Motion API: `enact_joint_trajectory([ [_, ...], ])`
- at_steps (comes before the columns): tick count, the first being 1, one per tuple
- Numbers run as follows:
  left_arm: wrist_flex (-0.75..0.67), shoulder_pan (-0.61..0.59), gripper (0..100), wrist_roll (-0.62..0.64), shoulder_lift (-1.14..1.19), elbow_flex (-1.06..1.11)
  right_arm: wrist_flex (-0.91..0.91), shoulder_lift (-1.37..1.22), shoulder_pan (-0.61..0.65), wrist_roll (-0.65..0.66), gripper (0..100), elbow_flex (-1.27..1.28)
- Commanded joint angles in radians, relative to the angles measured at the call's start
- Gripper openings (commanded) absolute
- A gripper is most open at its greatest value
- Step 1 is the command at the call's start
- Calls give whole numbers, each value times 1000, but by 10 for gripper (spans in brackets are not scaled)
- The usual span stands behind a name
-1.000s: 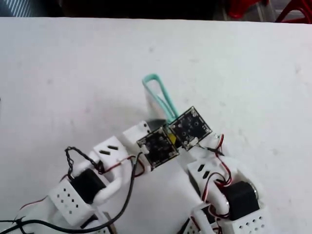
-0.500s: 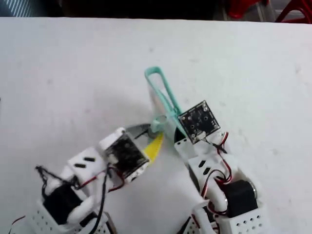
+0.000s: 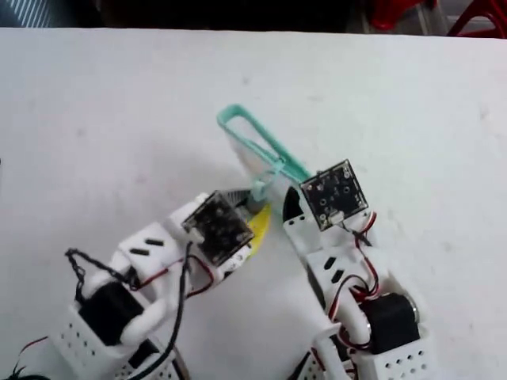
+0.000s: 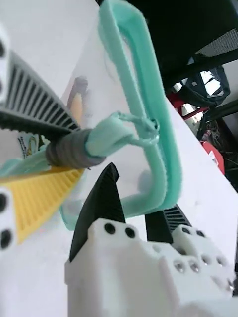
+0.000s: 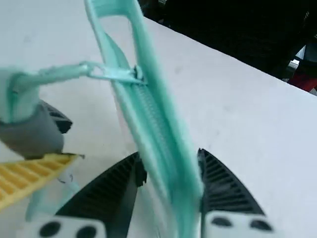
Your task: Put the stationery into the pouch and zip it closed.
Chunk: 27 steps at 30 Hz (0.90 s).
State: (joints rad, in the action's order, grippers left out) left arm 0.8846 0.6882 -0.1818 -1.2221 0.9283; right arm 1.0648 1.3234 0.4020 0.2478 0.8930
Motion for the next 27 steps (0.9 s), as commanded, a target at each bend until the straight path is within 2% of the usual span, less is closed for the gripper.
enact_joint_trajectory([
  [1,3,-5,55,9,110,-86,-35,18,51,-9,149,-68],
  [9,15,50,54,2,111,-68,-74,18,84,-9,147,-71],
  [11,15,50,54,2,111,-71,-73,16,84,-6,101,-64],
  [13,15,48,54,2,111,-72,-71,15,82,-2,2,-63],
  [14,15,48,56,3,111,-72,-62,16,82,-2,26,-63],
  [16,15,50,61,3,111,-74,-42,16,84,-2,15,-63],
  [18,34,48,109,18,111,-97,-38,16,82,-2,19,-63],
  [21,149,51,230,137,111,-170,-38,16,82,-5,19,-63],
  [23,207,53,247,186,111,-219,-38,16,82,-8,19,-63],
  [27,244,54,247,173,111,-256,-38,16,82,-9,19,-63],
])
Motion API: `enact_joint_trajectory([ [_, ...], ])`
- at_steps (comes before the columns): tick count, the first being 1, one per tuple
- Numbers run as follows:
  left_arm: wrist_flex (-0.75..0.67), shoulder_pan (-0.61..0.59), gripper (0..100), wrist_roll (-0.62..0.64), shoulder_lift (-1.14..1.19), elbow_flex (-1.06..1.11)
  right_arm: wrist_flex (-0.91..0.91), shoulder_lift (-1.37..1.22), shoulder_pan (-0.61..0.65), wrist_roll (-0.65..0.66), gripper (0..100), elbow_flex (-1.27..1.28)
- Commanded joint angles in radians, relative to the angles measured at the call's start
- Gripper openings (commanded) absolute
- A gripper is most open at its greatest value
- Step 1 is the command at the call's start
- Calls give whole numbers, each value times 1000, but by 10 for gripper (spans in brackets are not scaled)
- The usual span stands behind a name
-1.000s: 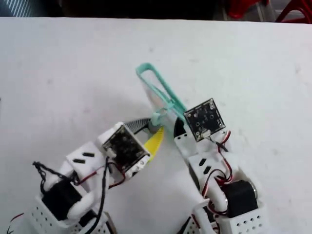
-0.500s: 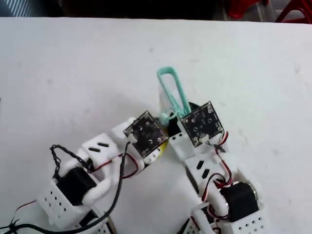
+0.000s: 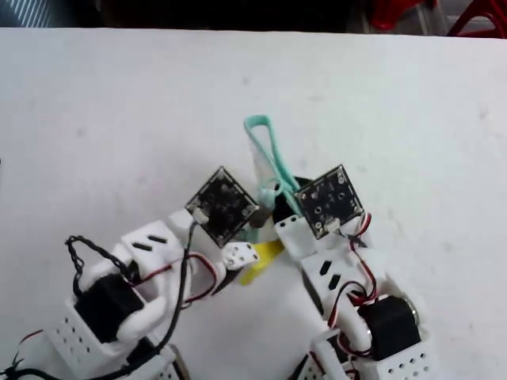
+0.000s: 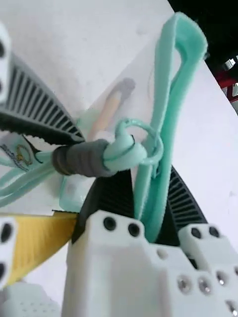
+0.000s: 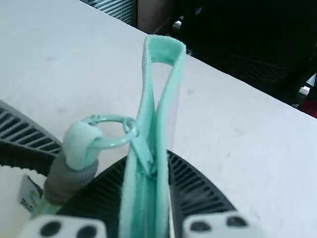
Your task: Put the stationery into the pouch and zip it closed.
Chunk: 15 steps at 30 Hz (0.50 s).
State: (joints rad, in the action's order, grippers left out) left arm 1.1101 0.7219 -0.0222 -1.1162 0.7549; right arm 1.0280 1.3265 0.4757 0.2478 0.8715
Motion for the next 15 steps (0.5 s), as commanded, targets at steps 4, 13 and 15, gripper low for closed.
enact_joint_trajectory([
  [4,17,21,247,18,5,-80,1,13,8,-9,19,-38],
  [13,-48,13,173,-57,5,-12,1,15,-24,-9,19,-28],
  [15,-110,12,132,-57,5,34,1,15,-27,-9,19,-26],
])
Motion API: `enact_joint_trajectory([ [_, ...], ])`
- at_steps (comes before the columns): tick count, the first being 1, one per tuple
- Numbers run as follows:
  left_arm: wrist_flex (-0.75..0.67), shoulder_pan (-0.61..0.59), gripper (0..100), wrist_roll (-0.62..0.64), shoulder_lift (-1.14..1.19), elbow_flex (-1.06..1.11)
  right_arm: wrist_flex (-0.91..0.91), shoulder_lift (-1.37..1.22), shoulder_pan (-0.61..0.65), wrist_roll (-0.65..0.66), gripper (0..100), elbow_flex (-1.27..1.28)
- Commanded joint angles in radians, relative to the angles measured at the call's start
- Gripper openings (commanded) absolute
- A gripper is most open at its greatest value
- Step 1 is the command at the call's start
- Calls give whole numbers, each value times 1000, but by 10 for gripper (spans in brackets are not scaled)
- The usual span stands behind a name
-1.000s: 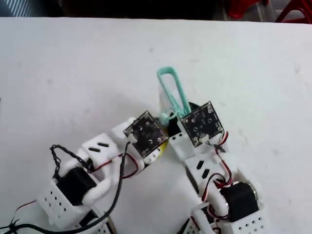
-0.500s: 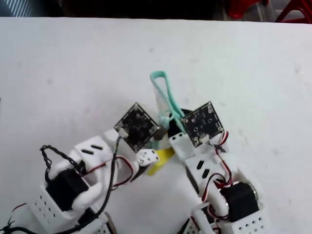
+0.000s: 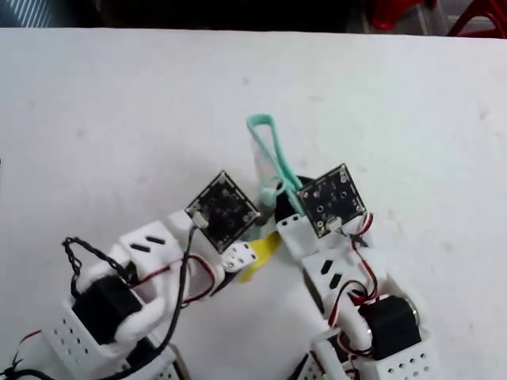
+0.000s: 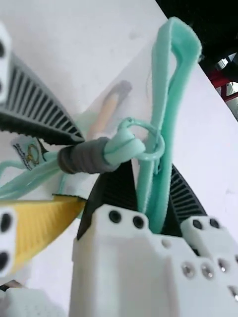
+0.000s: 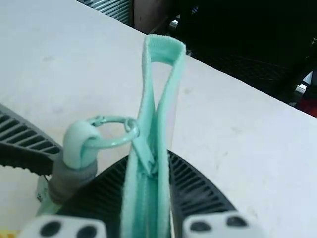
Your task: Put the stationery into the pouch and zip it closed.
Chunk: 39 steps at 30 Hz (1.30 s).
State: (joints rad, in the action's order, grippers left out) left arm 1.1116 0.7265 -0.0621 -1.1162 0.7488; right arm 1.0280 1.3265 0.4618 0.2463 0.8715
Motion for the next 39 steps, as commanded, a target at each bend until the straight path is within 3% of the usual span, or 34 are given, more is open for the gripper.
enact_joint_trajectory([
  [1,-133,7,105,-15,5,55,2,15,-15,-8,19,-26],
  [4,-150,7,21,-18,-8,63,22,15,-45,-8,19,-26],
  [11,-149,-28,42,-18,-257,109,18,15,-120,-8,19,18],
  [16,-66,-70,247,-40,-392,192,19,15,-120,-8,19,17],
  [23,-20,-137,252,-48,-403,229,21,15,-120,-8,19,17],
  [30,-158,-54,248,-40,-387,245,21,15,-120,-8,19,17],
  [39,-354,-67,227,-38,-140,259,21,15,-120,-8,19,17],
])
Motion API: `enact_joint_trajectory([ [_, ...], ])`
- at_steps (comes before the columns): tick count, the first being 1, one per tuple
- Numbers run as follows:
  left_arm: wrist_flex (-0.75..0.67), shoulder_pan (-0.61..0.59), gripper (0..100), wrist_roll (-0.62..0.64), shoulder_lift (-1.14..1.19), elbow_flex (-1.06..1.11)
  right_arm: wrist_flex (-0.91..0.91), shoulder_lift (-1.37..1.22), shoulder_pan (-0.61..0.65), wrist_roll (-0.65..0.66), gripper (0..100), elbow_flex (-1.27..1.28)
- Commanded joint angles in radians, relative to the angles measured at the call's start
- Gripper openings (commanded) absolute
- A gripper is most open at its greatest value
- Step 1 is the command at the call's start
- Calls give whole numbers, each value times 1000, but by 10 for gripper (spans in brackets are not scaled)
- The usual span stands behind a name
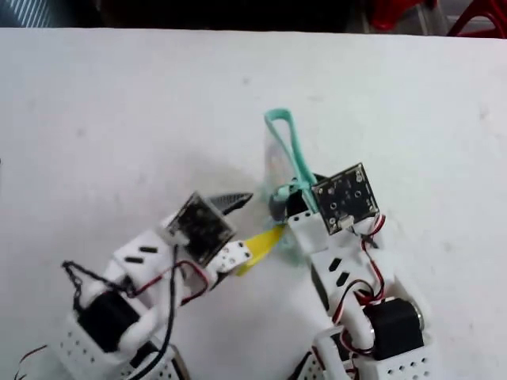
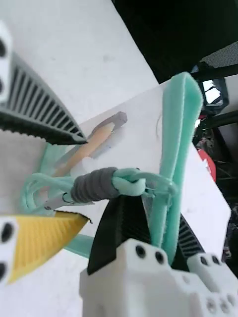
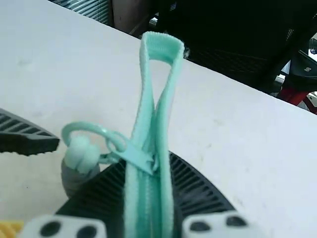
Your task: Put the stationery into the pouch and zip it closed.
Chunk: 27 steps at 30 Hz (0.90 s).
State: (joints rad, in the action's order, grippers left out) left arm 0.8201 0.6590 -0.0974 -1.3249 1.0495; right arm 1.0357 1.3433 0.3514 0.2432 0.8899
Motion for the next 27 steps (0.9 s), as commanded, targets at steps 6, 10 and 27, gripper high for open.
enact_joint_trajectory([
  [6,-80,5,228,-2,74,-71,13,-2,-10,-5,19,-2],
  [10,-120,5,226,-2,76,-54,15,-2,-10,-5,19,-2],
  [27,-118,117,182,-48,188,-89,36,-2,2,3,19,-3],
])
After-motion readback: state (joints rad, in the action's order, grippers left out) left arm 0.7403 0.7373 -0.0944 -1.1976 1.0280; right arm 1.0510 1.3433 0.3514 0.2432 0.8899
